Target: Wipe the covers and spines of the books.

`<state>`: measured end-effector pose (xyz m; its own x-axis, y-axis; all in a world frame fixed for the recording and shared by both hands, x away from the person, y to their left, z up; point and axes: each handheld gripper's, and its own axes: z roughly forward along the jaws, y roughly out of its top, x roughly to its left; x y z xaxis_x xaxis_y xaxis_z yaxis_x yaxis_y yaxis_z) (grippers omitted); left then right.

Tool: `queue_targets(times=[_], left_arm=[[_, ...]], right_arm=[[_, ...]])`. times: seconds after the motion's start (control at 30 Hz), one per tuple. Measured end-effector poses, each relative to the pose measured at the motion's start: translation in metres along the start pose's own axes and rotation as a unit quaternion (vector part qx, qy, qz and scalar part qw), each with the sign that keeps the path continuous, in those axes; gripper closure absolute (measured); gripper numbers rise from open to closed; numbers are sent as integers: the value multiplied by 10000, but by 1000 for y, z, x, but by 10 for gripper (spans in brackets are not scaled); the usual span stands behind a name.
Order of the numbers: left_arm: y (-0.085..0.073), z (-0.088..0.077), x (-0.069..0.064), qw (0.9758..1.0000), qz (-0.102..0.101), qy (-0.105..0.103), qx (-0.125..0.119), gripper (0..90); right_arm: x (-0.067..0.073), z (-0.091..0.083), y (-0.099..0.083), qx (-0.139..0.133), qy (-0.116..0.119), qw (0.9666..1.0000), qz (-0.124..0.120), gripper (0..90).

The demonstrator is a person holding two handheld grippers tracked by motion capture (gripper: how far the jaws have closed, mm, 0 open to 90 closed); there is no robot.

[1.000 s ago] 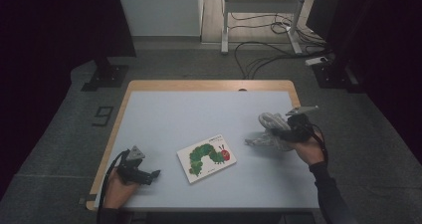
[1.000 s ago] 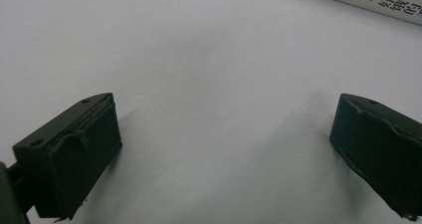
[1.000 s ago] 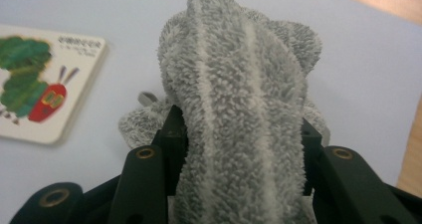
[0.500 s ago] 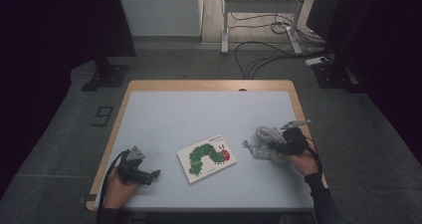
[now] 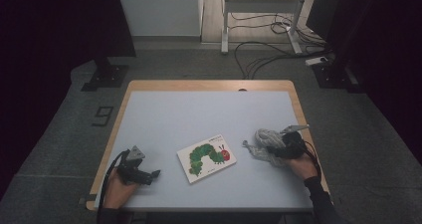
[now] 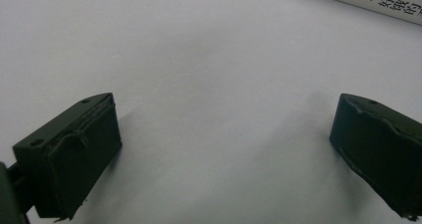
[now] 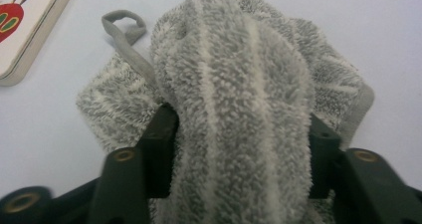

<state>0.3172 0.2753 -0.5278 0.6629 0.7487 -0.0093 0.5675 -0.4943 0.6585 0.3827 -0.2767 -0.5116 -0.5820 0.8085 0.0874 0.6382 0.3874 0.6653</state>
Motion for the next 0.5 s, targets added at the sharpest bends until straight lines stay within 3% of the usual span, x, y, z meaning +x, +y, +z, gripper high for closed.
queue_targets(times=[0.23, 0.5], left_arm=[[0, 0, 0, 10000, 6, 0, 3, 0], [0, 0, 0, 10000, 2, 3, 9, 0]], right_arm=[[1, -12, 10, -81, -110, 9999, -74, 176], [9, -27, 25, -234, -252, 9990, -289, 95]])
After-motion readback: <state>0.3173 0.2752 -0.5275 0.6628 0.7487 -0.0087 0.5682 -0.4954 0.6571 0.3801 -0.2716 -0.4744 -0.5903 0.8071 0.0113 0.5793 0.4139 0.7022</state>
